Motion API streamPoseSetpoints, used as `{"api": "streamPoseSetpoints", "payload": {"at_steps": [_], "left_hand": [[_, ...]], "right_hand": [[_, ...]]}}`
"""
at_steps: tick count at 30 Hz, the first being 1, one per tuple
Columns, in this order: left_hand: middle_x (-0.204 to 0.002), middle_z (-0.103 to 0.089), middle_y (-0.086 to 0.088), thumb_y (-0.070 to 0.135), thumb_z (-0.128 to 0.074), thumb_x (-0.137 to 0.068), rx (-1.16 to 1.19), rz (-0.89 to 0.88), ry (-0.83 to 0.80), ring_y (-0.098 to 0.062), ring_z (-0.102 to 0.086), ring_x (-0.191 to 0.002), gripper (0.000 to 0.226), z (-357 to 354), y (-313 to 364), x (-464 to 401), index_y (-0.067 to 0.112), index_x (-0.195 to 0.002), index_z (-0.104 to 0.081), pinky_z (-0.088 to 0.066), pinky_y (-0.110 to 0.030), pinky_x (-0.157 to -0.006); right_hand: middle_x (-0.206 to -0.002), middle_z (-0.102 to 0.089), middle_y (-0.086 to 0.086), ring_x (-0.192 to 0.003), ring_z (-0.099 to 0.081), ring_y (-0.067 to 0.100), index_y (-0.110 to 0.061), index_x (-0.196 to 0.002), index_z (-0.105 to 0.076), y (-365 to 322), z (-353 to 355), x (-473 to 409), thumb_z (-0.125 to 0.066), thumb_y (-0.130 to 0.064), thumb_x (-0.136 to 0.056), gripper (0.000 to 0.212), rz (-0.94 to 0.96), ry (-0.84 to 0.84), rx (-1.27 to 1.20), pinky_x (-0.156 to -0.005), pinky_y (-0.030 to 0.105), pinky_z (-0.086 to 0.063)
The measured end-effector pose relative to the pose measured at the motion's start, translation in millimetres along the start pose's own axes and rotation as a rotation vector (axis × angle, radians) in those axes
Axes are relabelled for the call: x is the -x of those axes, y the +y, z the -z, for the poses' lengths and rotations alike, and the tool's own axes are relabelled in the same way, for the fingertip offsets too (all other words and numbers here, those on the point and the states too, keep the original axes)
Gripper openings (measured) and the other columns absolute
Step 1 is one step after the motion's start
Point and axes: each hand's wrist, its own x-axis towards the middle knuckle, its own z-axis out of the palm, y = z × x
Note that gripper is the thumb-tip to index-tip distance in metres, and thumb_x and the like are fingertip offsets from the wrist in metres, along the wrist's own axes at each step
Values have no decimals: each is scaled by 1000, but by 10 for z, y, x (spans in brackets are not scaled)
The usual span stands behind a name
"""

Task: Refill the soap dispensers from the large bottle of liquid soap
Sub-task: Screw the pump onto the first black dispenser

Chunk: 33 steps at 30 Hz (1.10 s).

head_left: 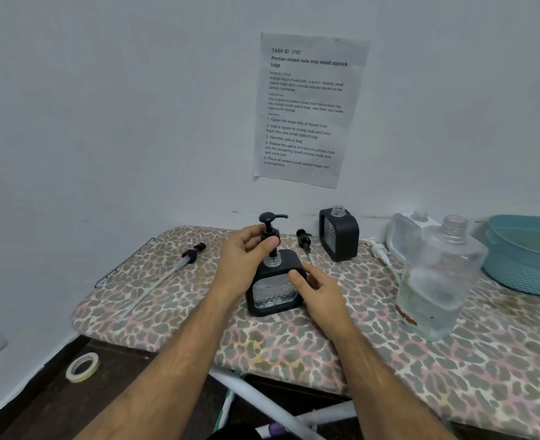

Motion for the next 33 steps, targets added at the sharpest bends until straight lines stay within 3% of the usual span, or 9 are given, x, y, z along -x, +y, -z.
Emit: {"api": "streamPoseSetpoints", "payload": {"at_steps": [6, 11, 17, 20, 24, 27, 30, 33], "left_hand": [[-108, -74, -6, 12, -75, -85, -142, 50, -58, -19, -71, -99, 34, 73, -85, -4, 9, -119, -69, -57, -31, -85], [-101, -75, 2, 11, -75, -85, -186, 53, -101, -9, -71, -92, 29, 120, -78, 11, 18, -113, -71, -54, -19, -76], [-105, -76, -1, 14, -66, -93, -237, 51, -187, -17, -71, -101, 22, 184, -70, 27, 15, -114, -71, -57, -31, -88], [-112, -74, -1, 14, -64, -95, -243, 72, -230, -16, -69, -106, 28, 236, -56, 27, 15, -123, -67, -55, -32, -92], [-119, -68, 0, 15, -72, -88, -204, 54, -147, -11, -64, -114, 46, 204, -6, 18, 21, -133, -60, -53, -27, -94], [-105, -66, 8, 19, -79, -82, -281, -2, -95, -2, -63, -104, 60, 120, 34, 15, 24, -137, -56, -50, -22, -92], [-84, -58, 13, 12, -81, -80, -293, -27, -63, 10, -61, -83, 63, 59, 58, 14, 21, -137, -55, -48, -10, -77], [-80, -63, 11, 6, -79, -80, -251, -13, -71, 6, -62, -75, 64, 73, 57, 7, 18, -137, -53, -48, -12, -74]], "right_hand": [[-105, -73, -11, -94, -69, 0, -25, -123, -64, -19, -5, 8, -69, -41, -88, 39, 2, 2, -20, -76, 16, -54], [-108, -73, -10, -96, -69, 0, -21, -128, -64, -9, -14, 0, -69, -49, -84, 53, 5, 10, -18, -85, 24, -57], [-114, -70, -8, -101, -67, 3, -21, -131, -62, 10, -10, -17, -70, -48, -86, 53, 3, 21, 7, -87, 24, -57], [-114, -70, -8, -101, -67, 3, -22, -131, -63, 8, -8, -20, -70, -48, -86, 52, 2, 18, 16, -87, 23, -56], [-119, -67, -9, -108, -63, 3, -24, -131, -61, 8, -1, -20, -68, -53, -85, 55, -8, 20, 34, -90, 20, -52], [-118, -69, -5, -106, -65, 5, -20, -131, -62, -17, -2, -14, -60, -61, -83, 64, 7, 31, 33, -88, 21, -54], [-111, -72, -6, -99, -67, 3, -19, -125, -67, -32, -10, -3, -51, -65, -83, 65, 27, 33, 19, -76, 13, -52], [-107, -74, -6, -101, -68, 8, -22, -119, -70, 0, -6, -10, -45, -73, -83, 67, 7, 17, -12, -87, 26, -56]]}}
